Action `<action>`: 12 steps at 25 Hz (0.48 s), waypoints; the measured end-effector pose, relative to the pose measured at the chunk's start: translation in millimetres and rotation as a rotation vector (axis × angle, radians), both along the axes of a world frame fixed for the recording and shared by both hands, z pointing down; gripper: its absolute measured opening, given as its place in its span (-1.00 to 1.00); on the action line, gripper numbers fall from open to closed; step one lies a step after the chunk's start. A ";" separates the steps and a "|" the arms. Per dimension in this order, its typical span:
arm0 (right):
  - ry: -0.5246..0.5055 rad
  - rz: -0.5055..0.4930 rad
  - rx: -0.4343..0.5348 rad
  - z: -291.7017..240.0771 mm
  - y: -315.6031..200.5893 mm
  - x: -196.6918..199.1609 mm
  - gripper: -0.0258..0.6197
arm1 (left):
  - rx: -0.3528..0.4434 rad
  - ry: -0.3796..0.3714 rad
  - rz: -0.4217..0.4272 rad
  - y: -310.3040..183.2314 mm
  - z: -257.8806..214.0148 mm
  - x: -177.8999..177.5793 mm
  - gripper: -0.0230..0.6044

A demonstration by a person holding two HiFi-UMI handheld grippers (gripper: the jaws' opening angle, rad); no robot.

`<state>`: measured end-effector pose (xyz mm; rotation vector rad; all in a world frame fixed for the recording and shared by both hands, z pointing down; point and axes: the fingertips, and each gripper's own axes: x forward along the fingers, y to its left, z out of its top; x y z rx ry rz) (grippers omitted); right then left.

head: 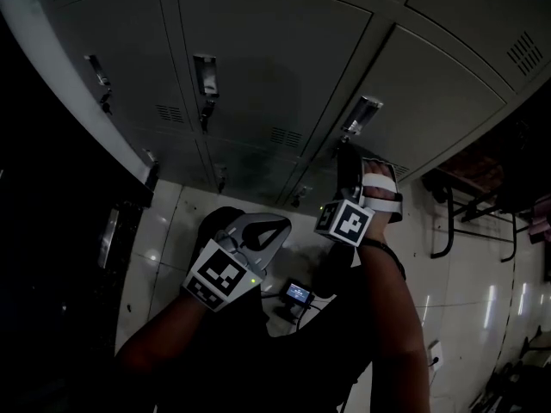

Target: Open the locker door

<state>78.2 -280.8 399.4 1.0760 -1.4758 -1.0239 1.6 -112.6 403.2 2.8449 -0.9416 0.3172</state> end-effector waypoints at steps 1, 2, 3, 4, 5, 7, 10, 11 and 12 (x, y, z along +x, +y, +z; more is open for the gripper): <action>0.000 -0.002 0.011 -1.3 2.7 0.2 -0.79 | 0.000 -0.001 0.000 -0.1 0.4 -0.1 -0.89; -0.001 -0.008 0.015 -1.7 6.4 0.1 -0.80 | -0.001 -0.003 -0.001 -0.2 0.8 -0.3 -0.89; -0.004 -0.017 0.016 -1.6 11.4 0.1 -0.80 | -0.001 -0.004 -0.001 -0.3 1.2 -0.3 -0.89; -0.008 -0.027 0.017 -1.3 18.1 0.5 -0.80 | -0.001 -0.006 -0.002 -0.1 1.4 -0.3 -0.89; -0.014 -0.039 0.020 -1.1 26.7 1.6 -0.80 | -0.001 -0.007 -0.001 0.1 1.6 0.0 -0.89; -0.036 -0.060 0.030 -1.8 48.9 6.3 -0.81 | -0.002 -0.008 0.000 0.4 1.8 0.5 -0.89; -0.072 -0.070 0.041 -2.4 87.2 19.8 -0.81 | -0.003 -0.011 0.003 0.0 2.0 0.6 -0.89; -0.078 -0.067 0.043 -1.9 99.4 26.2 -0.81 | -0.003 -0.013 0.003 -0.2 2.2 0.9 -0.89; -0.084 -0.062 0.042 -1.3 110.7 33.5 -0.81 | -0.002 -0.016 0.004 -0.4 2.5 1.5 -0.89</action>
